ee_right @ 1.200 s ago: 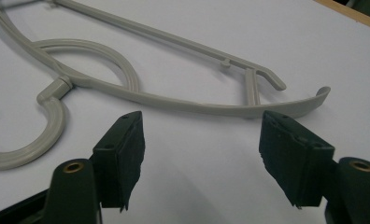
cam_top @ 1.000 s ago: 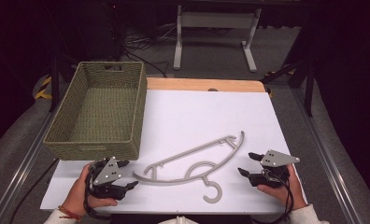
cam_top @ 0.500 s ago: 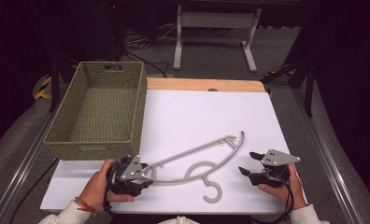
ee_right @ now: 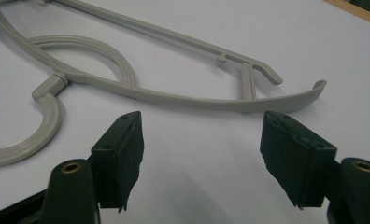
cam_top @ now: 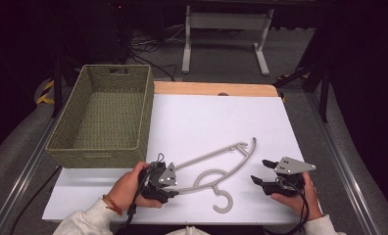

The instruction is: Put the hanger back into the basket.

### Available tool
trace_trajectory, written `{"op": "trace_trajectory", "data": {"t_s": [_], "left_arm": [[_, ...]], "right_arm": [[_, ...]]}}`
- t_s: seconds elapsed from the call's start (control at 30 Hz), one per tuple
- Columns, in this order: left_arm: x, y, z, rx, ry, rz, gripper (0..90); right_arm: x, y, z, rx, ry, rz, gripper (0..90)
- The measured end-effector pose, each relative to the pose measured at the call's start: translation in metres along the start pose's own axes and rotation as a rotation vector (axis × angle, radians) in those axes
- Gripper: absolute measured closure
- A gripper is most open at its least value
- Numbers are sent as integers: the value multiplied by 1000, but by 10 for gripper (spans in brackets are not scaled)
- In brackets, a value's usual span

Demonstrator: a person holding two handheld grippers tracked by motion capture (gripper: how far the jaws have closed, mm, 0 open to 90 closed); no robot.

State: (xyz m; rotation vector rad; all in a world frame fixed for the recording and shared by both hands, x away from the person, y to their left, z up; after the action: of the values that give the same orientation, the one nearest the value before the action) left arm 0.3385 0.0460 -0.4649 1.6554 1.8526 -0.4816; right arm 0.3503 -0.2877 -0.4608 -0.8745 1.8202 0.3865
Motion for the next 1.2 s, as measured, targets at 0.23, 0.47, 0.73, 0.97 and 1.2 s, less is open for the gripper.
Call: {"op": "trace_trajectory", "data": {"t_s": [0.23, 0.47, 0.73, 0.97, 1.2], "left_arm": [[-5, -2, 13, 59, 133, 48, 469], [-9, 2, 28, 55, 159, 57, 520], [-11, 4, 36, 74, 168, 61, 606], [-11, 1, 36, 126, 164, 48, 795], [-12, 1, 37, 127, 164, 52, 819]], "right_arm": [[1, 0, 0, -3, 7, 3, 306], [2, -1, 1, -5, 14, 3, 301], [3, -1, 2, -4, 19, 4, 296], [3, -2, 2, -3, 20, 7, 295], [3, -1, 2, -5, 25, 5, 294]]}}
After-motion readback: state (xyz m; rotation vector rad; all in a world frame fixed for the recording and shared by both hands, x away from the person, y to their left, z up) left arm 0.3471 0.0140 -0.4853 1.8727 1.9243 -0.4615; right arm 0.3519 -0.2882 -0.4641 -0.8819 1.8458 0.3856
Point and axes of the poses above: each handheld gripper's, and its own axes: z roughly forward along the jaws, x roughly out of its underside, y roughly to its left, the point moved 6 cm from there along z, roughly forward along the jaws, and after that the axes turned 12 degrees about -y, right-handed, at the moved point
